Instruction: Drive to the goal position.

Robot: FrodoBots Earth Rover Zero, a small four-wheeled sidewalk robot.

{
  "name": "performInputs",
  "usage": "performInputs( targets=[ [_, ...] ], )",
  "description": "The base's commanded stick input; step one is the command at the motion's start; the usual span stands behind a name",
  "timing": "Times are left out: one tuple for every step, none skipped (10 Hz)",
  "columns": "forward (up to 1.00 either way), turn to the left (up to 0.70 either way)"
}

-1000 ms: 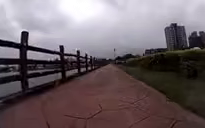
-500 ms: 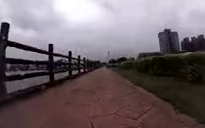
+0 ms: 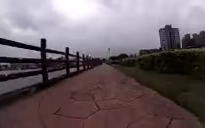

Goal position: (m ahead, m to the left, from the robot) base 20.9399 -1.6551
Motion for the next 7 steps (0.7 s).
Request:
performInputs(
  targets=[
    [1.00,0.00],
    [1.00,0.00],
    [1.00,0.00],
    [1.00,0.00],
    [1.00,0.00],
    [1.00,0.00],
    [1.00,0.00]
  ],
)
